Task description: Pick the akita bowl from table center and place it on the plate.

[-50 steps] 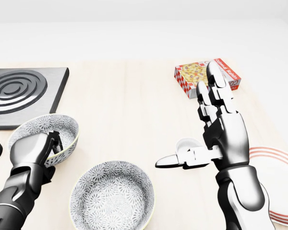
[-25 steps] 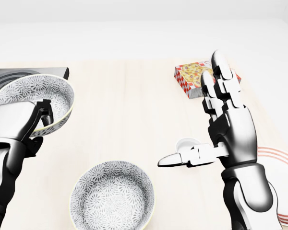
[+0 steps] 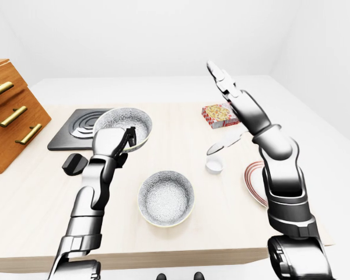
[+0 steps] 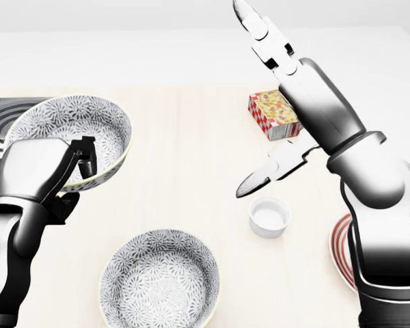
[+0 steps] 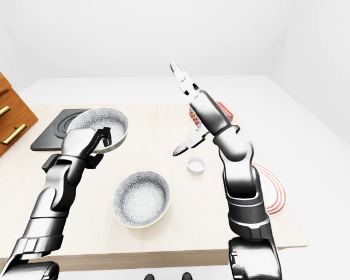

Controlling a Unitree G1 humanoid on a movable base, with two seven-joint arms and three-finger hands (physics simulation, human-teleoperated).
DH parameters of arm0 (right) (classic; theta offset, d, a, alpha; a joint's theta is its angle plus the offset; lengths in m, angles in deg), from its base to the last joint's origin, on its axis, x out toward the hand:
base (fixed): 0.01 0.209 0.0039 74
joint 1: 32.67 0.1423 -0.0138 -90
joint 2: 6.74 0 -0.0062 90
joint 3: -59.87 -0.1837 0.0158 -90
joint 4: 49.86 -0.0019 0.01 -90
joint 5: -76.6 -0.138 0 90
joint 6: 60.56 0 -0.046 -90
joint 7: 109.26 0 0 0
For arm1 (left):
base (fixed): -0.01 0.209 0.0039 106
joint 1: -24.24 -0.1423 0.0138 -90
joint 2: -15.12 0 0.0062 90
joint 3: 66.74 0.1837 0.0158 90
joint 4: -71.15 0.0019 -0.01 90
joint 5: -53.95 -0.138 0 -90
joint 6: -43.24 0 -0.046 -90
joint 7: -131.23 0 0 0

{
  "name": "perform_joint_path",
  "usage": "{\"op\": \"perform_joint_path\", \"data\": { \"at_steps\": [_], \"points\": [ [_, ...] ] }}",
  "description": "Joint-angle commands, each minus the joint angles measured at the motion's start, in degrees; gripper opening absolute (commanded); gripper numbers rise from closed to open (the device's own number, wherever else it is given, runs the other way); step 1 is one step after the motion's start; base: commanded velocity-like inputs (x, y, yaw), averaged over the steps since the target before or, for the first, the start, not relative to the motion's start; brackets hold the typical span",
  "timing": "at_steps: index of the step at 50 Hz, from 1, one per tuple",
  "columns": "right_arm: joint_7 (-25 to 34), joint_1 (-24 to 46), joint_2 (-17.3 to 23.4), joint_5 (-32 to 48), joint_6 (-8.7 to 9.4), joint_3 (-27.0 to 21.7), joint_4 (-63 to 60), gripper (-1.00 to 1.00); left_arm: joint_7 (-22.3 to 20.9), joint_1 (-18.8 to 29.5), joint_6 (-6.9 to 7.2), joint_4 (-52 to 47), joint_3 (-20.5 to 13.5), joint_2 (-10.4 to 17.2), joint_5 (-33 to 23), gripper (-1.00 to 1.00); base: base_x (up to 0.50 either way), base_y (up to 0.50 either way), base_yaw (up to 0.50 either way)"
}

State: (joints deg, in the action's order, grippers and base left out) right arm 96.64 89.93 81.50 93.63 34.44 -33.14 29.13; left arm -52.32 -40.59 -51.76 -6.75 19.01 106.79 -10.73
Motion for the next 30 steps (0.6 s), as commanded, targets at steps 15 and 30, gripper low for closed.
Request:
{"op": "perform_joint_path", "data": {
  "at_steps": [15,30],
  "points": [
    [13.05,11.5,0.13,21.42,0.0,1.47,21.69,1.0,-5.76,-2.38,0.0,-12.15,1.41,-4.85,-1.21,-1.0,0.0,0.0,0.0],
    [11.47,13.58,-2.11,25.32,0.0,2.4,29.52,1.0,-8.46,-1.78,0.0,-13.74,3.49,-7.26,-0.81,-1.0,0.0,0.0,0.0]
  ]
}}
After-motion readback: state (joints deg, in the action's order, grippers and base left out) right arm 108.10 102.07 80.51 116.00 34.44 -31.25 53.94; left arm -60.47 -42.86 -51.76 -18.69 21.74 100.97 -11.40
